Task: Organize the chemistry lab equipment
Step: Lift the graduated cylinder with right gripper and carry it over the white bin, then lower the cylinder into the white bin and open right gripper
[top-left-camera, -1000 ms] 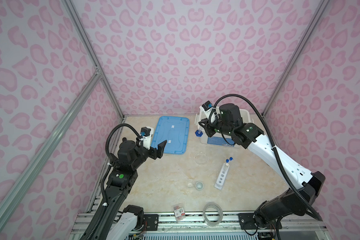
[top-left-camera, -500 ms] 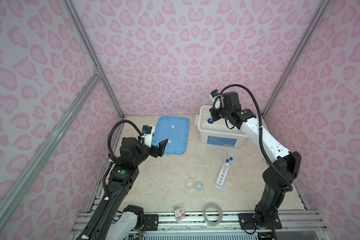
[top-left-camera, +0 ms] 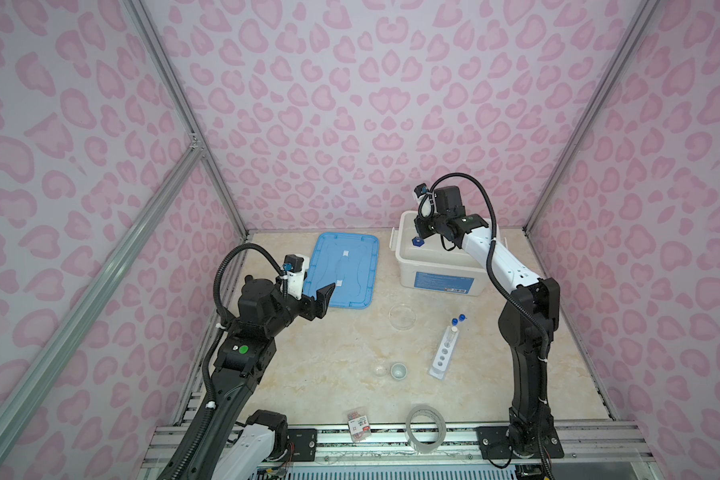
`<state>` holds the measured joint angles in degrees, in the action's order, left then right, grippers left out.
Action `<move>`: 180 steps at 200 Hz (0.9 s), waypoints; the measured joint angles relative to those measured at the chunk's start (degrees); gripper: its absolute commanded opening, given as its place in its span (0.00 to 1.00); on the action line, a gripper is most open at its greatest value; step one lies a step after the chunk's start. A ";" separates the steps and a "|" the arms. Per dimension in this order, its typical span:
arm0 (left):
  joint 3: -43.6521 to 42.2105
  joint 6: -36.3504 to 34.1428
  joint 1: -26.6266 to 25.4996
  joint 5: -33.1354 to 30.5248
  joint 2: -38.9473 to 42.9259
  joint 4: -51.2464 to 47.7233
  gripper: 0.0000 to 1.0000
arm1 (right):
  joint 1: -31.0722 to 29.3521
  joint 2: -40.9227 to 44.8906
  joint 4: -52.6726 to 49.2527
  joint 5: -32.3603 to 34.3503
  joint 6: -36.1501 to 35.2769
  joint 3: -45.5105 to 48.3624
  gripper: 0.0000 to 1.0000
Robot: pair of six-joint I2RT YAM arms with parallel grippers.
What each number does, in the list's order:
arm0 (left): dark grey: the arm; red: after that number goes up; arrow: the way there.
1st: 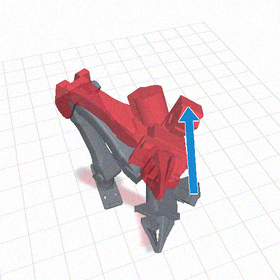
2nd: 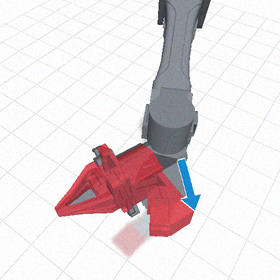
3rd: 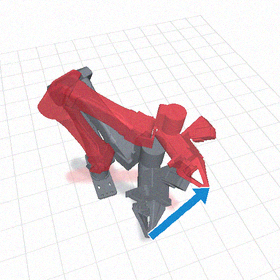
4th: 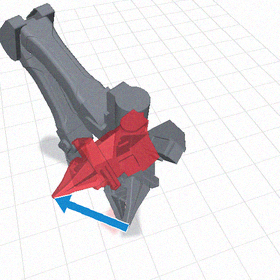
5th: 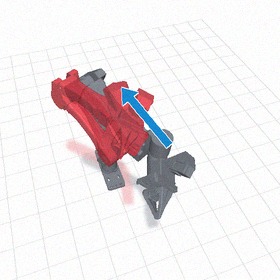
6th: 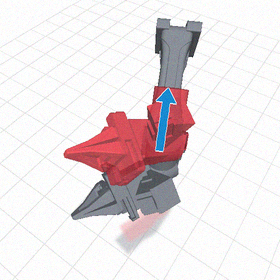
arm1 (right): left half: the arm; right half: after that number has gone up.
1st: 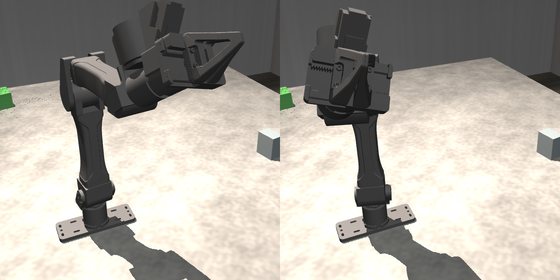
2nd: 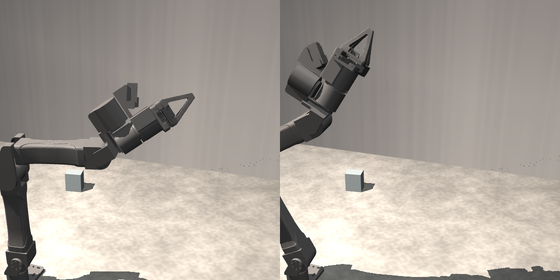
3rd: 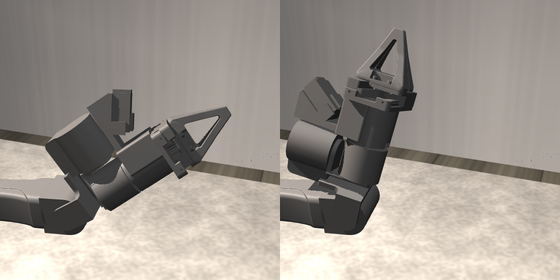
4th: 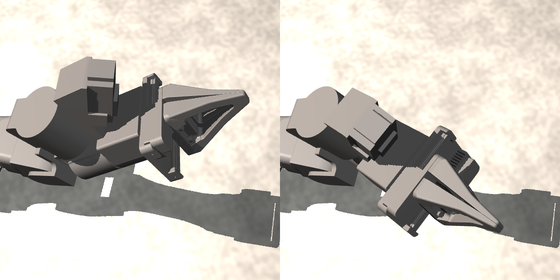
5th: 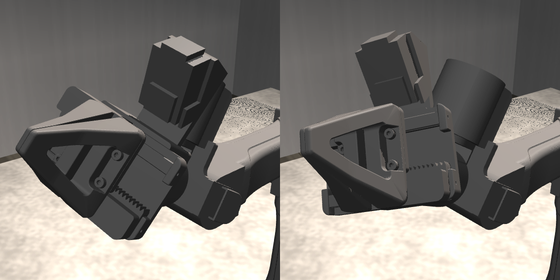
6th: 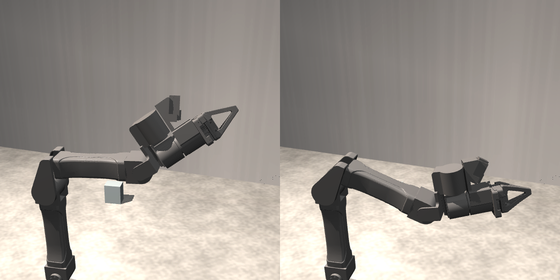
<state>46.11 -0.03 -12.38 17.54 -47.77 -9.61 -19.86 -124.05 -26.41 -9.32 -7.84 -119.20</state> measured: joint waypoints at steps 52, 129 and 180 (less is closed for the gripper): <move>0.55 0.00 0.00 -0.59 0.00 -1.42 0.85 | 0.35 -5.25 2.51 -1.05 -0.61 -2.95 0.14; 1.03 0.00 0.00 -1.36 -1.01 -2.73 0.84 | 1.60 -11.67 5.05 -3.52 -0.72 -6.16 0.14; 2.03 0.00 -0.11 -1.49 -2.62 -2.93 0.84 | 2.03 -15.76 5.27 -4.72 -0.79 -10.10 0.14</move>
<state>48.14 -0.03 -12.49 16.05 -50.39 -12.53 -17.82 -139.81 -21.15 -14.04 -8.62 -129.29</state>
